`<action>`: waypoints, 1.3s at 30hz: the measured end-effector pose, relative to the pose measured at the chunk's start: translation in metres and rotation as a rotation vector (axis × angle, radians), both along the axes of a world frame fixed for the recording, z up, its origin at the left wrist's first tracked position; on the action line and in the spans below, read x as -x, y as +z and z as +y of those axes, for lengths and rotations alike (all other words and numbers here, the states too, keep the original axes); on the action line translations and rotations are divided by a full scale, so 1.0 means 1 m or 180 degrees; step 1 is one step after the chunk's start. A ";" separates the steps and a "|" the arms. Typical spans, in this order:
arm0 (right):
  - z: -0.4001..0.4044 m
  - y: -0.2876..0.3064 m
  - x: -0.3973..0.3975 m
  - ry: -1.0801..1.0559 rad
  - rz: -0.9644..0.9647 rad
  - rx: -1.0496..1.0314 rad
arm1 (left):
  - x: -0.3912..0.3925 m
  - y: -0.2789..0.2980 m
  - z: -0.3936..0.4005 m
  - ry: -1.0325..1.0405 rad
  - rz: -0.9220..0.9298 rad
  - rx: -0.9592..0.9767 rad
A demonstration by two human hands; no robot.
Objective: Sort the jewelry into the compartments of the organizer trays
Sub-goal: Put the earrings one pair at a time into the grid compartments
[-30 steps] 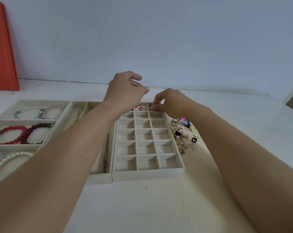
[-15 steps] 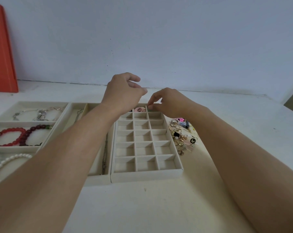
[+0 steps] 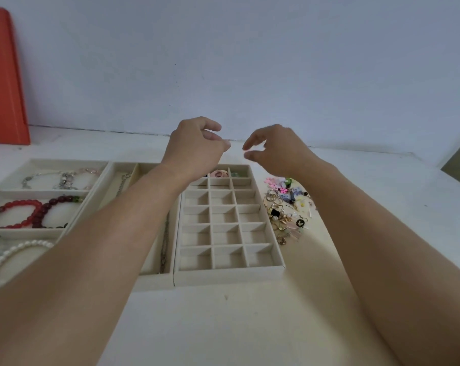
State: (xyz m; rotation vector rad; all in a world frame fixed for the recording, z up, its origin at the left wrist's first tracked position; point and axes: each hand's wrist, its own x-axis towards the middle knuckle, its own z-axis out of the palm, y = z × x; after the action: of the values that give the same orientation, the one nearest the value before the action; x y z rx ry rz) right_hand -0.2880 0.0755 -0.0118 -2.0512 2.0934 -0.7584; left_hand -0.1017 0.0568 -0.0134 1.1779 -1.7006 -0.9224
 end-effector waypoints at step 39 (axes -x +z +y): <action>0.088 -0.039 0.050 -0.0513 -0.0220 0.0178 | 0.030 -0.014 0.046 -0.0834 -0.1235 0.0314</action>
State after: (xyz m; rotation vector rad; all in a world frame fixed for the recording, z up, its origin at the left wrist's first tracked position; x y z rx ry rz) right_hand -0.3383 0.1633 -0.0509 -1.8704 2.2433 -0.9068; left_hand -0.1313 0.1024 -0.0273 1.1375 -2.2279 -0.7858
